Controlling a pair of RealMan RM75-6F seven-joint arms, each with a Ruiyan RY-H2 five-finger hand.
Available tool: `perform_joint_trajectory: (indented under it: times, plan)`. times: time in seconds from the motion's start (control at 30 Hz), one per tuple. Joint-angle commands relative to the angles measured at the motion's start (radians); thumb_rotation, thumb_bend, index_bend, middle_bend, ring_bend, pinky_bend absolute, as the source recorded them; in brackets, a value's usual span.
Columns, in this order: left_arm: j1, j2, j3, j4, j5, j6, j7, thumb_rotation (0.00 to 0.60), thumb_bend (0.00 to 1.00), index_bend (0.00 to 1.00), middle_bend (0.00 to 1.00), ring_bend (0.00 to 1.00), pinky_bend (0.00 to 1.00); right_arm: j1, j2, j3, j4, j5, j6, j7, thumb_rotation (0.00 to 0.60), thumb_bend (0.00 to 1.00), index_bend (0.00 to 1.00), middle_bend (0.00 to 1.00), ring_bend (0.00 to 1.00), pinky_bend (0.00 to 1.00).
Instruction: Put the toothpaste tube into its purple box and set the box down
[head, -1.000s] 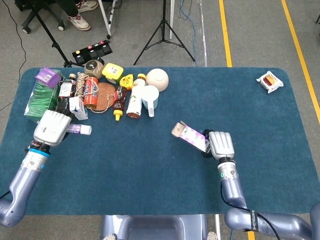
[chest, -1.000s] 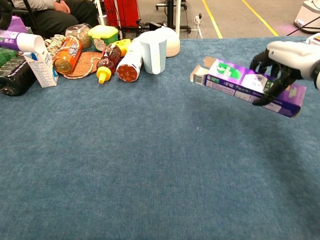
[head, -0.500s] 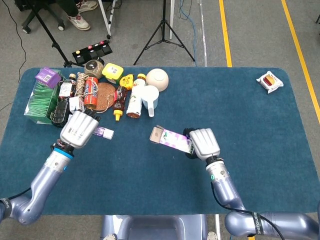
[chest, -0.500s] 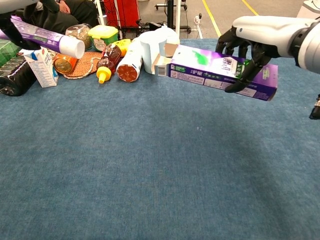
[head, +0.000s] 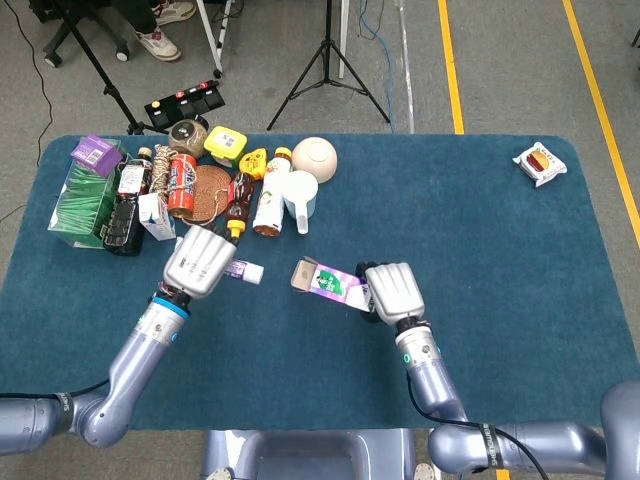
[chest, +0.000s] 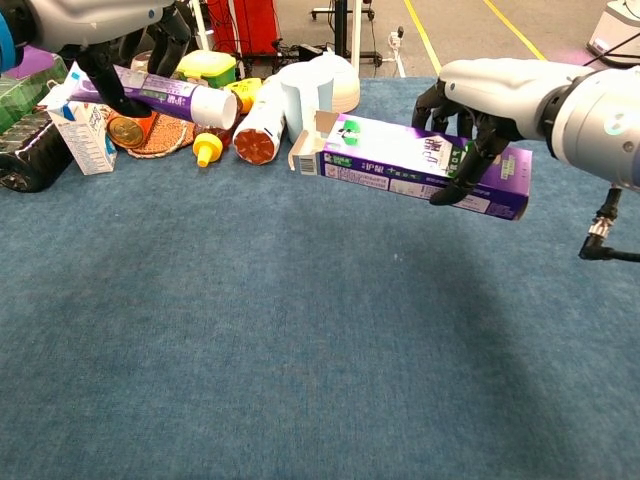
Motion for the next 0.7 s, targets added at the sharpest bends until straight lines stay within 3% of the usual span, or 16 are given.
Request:
perform_joint_trajectory:
  times: [0.03, 0.7]
  plan:
    - [-0.014, -0.022, 0.004, -0.003, -0.019, 0.011, 0.019, 0.6, 0.22, 0.57, 0.49, 0.5, 0.72, 0.003, -0.003, 0.005, -0.003, 0.005, 0.004, 0.0, 0.6, 0.43, 0.46, 0.52, 0.52, 0.65]
    - [-0.101, -0.123, 0.003, 0.01, -0.118, 0.081, 0.079, 0.6, 0.22, 0.57, 0.49, 0.5, 0.72, 0.034, -0.032, 0.012, -0.07, 0.026, 0.044, -0.034, 0.6, 0.43, 0.46, 0.52, 0.52, 0.65]
